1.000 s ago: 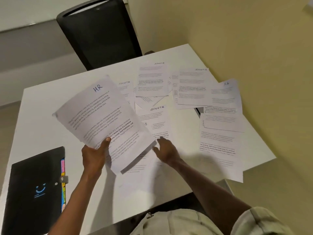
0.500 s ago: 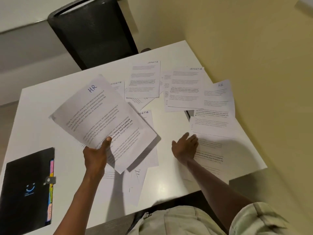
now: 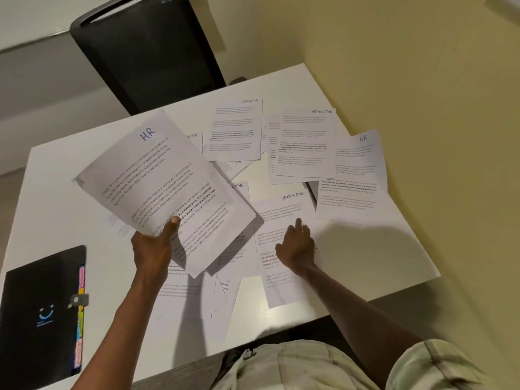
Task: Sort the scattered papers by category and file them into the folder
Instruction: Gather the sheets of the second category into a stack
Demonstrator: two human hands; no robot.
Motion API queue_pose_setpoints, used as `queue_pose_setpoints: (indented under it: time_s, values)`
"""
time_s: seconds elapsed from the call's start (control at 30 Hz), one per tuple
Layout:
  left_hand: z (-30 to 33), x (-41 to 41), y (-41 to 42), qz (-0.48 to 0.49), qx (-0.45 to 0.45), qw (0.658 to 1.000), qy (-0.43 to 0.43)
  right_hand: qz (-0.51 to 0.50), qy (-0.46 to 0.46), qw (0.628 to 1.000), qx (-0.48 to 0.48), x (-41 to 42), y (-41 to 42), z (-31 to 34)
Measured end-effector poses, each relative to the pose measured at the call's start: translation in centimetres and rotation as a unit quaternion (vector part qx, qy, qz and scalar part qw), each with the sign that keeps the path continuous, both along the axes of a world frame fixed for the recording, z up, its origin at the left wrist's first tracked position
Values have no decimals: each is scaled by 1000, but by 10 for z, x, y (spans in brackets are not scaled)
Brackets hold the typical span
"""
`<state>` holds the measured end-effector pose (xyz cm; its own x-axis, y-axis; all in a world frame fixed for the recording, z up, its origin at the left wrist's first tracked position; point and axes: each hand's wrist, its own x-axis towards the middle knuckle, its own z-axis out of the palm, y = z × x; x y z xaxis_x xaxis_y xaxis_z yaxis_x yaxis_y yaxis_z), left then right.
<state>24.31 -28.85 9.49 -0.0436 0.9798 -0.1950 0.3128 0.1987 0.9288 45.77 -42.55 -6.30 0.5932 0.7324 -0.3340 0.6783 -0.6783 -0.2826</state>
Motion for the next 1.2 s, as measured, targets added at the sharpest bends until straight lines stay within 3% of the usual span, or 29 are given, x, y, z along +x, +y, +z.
queue_pose_setpoints:
  time_s: [0.1,0.17,0.23,0.27,0.37,0.47,0.57,0.67,0.77,0.83,0.93,1.0,1.1,1.2]
  values:
    - [-1,-2,-4,4,-2,1000,-5,112,93,989,0,7,2,-4]
    - [-1,-3,-6,4,-7,1000,-8,40,89,992,82,14,3,0]
    - [-1,-4,-7,-1,-8,1000,-10,-57,-29,992,110,33,1,1]
    - [-1,-3,-7,-3,-8,1000,-10,-93,-62,990,88,45,-3,1]
    - [-4,-3,-7,-1,-11,1000,-3,-131,-19,991,-36,66,-16,-2]
    - [-9,1,-5,-9,-15,1000,0,-63,-59,996,-33,43,-16,4]
    - [-8,10,-5,-22,-12,1000,4,19,-122,986,109,12,-18,8]
    - [-5,18,-3,-27,-6,1000,10,12,-111,976,188,15,-22,4]
    - [-6,22,1,-29,-1,1000,10,-76,-32,995,48,37,-26,-2]
    - [-6,26,0,-29,0,999,15,-56,9,998,-38,46,-33,-10]
    - [-11,31,-1,-33,-2,999,8,47,-54,997,-11,33,-38,-15]
    - [-14,35,-2,-35,-10,999,6,65,-100,991,61,22,-41,-12]
    - [-17,38,-4,-40,-17,999,1,-13,-95,989,114,29,-39,-3]
    - [-20,37,-2,-41,-15,999,-1,-151,-54,987,32,50,-33,0]
